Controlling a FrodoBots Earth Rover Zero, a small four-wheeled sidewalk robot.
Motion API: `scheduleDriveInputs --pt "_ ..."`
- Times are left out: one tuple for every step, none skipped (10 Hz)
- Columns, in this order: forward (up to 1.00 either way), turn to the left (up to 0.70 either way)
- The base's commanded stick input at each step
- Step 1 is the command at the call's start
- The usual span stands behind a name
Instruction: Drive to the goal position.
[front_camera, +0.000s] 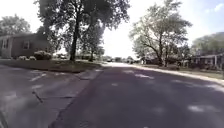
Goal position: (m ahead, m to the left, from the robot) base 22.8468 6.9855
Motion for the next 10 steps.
scheduleDriveInputs --pt "1.00 0.00" --pt "1.00 0.00" --pt "1.00 0.00" --pt "1.00 0.00" --pt "1.00 0.00" --pt "1.00 0.00" --pt "1.00 0.00" --pt "1.00 0.00" --pt "1.00 0.00" --pt "1.00 0.00"
